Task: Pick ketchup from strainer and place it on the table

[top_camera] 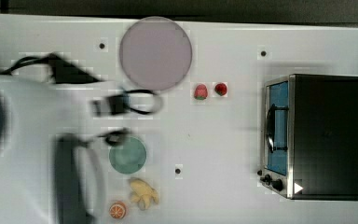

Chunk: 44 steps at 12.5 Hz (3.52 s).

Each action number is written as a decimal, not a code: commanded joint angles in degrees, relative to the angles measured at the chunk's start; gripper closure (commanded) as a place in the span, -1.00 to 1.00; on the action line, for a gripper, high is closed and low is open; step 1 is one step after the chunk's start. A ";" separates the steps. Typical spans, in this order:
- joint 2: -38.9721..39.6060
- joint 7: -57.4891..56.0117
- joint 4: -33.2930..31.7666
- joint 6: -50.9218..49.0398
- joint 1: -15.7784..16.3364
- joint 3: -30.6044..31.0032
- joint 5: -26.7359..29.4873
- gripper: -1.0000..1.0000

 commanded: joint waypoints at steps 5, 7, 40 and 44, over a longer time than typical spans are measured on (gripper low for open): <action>10.11 2.10 -3.74 6.91 1.78 15.31 -0.44 -1.00; 13.02 2.10 -6.68 12.66 2.00 18.16 -1.62 -1.00; 24.50 4.00 -13.71 41.16 8.38 11.39 -6.75 -0.12; 13.88 3.68 -12.98 28.25 2.78 9.54 -0.92 -0.12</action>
